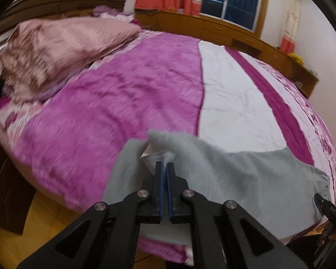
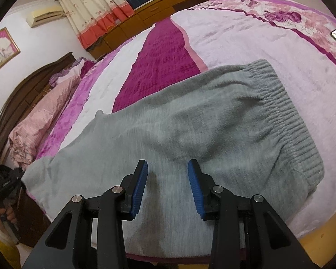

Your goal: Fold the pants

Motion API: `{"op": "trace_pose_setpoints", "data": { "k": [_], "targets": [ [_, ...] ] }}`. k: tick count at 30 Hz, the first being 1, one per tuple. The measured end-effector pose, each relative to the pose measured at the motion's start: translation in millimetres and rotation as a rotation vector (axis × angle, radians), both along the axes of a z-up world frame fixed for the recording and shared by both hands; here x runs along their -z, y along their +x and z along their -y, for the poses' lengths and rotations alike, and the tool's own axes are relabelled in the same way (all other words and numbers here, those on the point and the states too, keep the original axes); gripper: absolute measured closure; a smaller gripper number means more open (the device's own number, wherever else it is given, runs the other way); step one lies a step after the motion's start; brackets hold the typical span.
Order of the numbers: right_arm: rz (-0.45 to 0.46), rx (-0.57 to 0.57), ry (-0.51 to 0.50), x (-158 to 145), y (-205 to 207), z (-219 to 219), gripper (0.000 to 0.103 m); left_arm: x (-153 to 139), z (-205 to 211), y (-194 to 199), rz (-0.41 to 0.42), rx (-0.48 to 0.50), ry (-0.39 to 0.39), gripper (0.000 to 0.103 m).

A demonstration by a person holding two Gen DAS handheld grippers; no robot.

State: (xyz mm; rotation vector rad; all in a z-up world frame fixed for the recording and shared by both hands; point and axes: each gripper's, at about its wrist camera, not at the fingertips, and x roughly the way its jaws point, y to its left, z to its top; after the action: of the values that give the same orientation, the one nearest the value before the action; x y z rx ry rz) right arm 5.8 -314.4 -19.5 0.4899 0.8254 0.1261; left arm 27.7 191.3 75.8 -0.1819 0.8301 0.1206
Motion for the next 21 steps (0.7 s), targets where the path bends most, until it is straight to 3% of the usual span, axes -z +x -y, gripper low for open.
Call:
{"op": "trace_pose_setpoints", "data": {
  "k": [4, 9, 21],
  "targets": [
    [0.0, 0.004, -0.031, -1, 1, -4, 0.072, 13, -19, -16, -0.011, -0.044, 0.007, 0.1],
    [-0.003, 0.003, -0.074, -2, 1, -9, 0.072, 27, -42, -27, -0.026, -0.092, -0.058, 0.101],
    [-0.011, 0.004, -0.117, -2, 2, -14, 0.072, 45, -58, -42, -0.043, -0.081, -0.132, 0.1]
  ]
}}
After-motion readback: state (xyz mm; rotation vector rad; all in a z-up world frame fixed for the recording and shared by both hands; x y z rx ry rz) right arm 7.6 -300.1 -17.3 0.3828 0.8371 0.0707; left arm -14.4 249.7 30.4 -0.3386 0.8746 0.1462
